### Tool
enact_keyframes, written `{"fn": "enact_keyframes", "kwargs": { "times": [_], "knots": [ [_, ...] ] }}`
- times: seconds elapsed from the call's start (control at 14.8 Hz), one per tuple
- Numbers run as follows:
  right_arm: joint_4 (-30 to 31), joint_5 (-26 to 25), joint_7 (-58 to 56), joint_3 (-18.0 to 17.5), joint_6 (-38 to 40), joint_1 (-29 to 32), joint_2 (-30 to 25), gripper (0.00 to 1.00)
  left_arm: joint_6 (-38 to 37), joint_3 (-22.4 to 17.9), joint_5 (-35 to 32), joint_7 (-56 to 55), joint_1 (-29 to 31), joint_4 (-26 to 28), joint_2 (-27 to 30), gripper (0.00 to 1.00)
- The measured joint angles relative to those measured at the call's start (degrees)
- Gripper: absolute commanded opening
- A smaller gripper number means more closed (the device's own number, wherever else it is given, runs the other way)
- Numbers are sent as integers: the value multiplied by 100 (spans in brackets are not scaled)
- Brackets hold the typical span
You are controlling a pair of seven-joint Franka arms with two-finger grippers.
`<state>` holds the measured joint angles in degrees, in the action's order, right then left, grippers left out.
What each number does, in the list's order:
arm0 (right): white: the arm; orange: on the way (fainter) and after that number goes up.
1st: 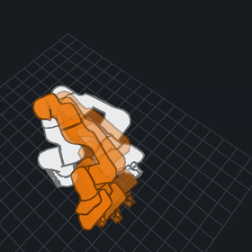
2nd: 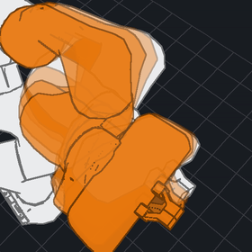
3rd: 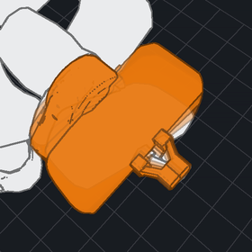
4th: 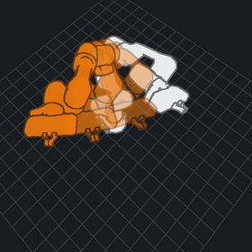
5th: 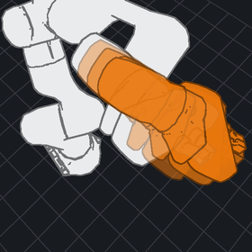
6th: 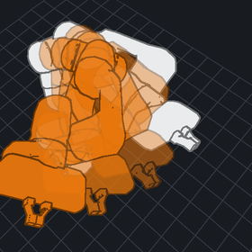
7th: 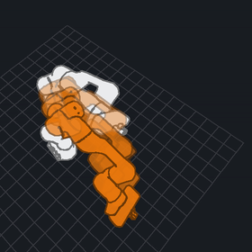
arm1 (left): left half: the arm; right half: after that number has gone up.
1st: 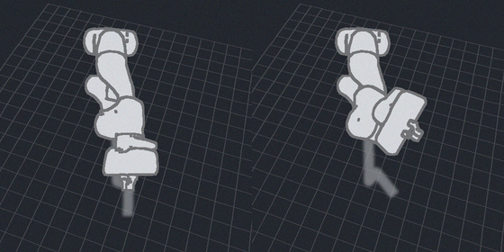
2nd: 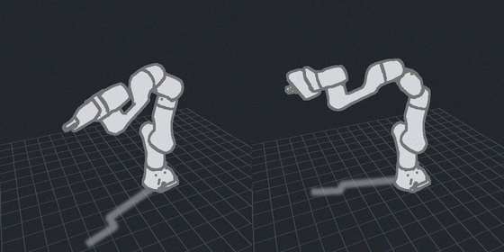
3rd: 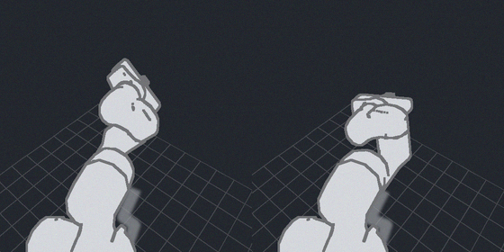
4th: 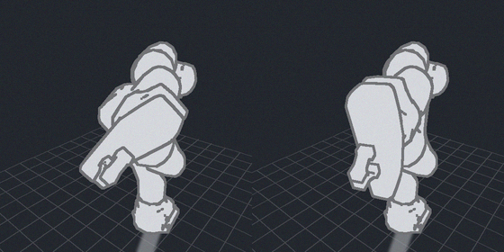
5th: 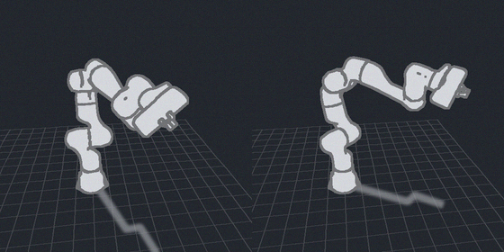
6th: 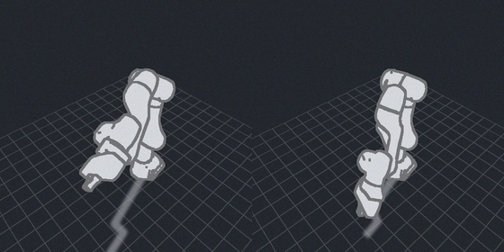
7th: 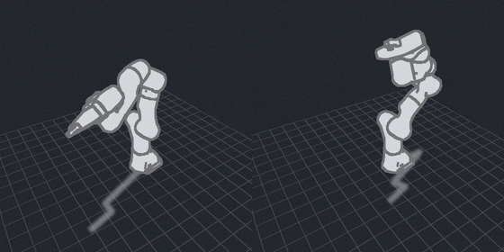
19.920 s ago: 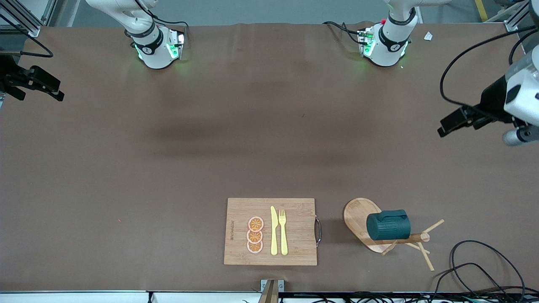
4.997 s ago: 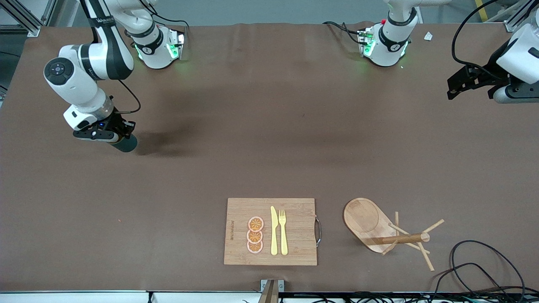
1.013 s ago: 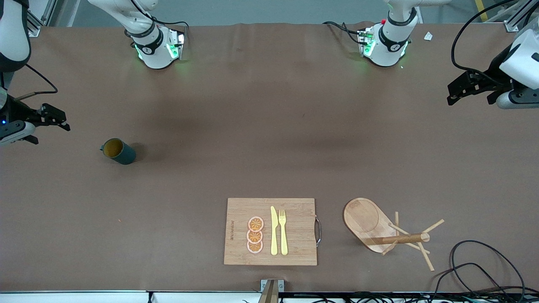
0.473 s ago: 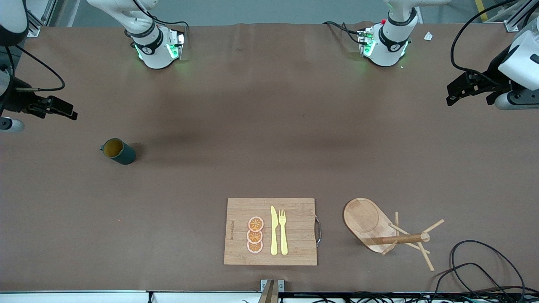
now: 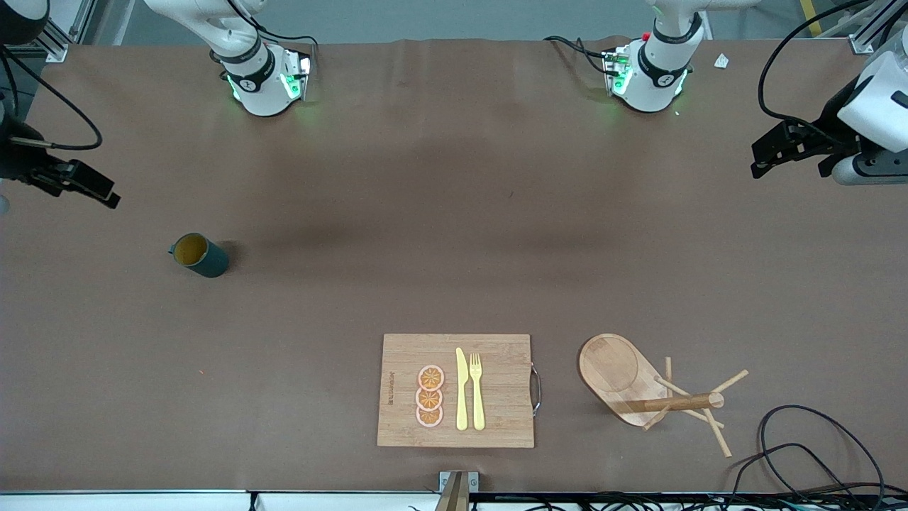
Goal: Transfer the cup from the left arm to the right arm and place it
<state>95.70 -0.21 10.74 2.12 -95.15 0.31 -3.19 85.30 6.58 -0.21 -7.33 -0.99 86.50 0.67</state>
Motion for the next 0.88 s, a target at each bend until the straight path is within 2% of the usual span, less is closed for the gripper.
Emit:
{"fn": "enact_keyframes", "kwargs": {
  "times": [0.34, 0.88],
  "knots": [
    [-286, 0, -146, 13, -62, 27, 13, 100, 0, 5, 0, 0, 0, 0, -1, 100],
    [-291, -17, -1504, 38, 4, 148, 57, 100, 0, 5, 0, 0, 1, -19, 1, 100]
  ]
}}
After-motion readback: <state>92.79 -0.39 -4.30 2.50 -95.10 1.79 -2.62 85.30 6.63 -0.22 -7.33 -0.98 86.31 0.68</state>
